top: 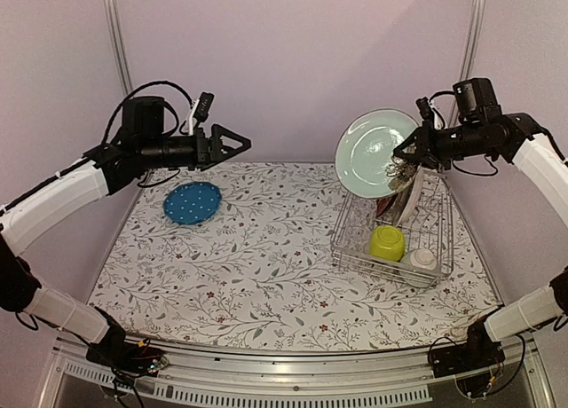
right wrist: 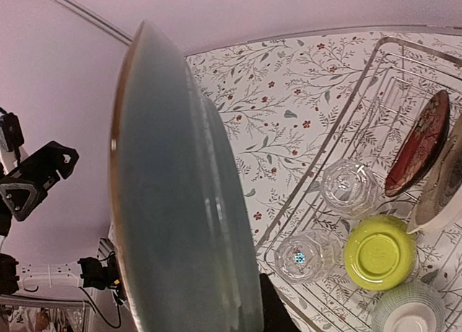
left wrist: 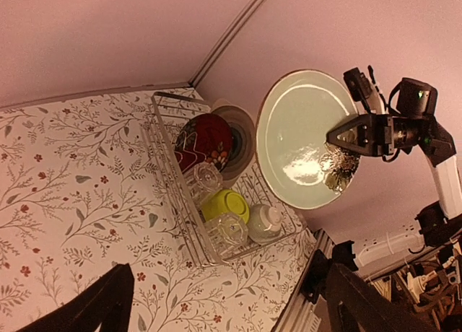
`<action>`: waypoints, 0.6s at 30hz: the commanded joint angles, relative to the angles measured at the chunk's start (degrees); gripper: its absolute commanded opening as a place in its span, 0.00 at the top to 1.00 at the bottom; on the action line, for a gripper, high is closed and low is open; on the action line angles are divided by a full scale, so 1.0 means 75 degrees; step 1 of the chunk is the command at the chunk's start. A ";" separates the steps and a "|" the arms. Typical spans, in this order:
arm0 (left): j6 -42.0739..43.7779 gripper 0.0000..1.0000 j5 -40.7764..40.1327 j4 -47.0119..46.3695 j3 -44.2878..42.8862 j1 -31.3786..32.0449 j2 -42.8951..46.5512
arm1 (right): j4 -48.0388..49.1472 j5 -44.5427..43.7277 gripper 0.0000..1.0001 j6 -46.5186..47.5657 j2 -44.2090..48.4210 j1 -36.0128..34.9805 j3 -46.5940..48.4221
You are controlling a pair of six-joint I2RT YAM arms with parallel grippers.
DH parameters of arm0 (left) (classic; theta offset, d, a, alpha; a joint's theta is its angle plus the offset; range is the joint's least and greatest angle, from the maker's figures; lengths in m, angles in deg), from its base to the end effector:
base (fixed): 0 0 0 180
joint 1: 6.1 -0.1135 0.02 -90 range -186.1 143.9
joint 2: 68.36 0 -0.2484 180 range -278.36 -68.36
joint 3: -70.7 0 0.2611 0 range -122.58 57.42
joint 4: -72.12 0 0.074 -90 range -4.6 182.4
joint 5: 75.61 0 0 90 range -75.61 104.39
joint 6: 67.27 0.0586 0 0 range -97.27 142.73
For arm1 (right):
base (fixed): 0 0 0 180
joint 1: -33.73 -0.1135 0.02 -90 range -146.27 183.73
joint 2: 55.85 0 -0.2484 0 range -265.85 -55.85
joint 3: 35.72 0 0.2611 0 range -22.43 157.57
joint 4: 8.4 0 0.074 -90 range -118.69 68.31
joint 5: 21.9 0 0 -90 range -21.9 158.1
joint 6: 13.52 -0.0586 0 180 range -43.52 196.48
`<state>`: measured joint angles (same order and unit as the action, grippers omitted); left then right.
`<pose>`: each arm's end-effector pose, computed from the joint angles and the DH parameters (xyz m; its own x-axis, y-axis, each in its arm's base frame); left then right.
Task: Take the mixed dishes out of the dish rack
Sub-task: Pass from the right arm to the left
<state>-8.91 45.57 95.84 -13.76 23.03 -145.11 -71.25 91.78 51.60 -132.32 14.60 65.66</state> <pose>0.2832 -0.1926 0.3561 -0.6516 -0.1507 -0.7434 0.5983 0.5004 -0.6258 0.2751 0.1203 0.3865 -0.7791 0.1376 -0.6116 -0.2994 0.7755 0.5558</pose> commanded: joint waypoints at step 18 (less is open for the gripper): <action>0.0307 0.36 0.1111 -0.0044 -0.0737 0.1212 -0.1039 | 0.2783 0.2530 1.00 -0.0331 -0.0613 -0.1704 0.0069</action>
<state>-8.12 52.98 95.21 -17.69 30.55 -151.25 -56.65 106.73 49.24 -135.80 3.36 63.15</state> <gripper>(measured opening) 0.655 0.160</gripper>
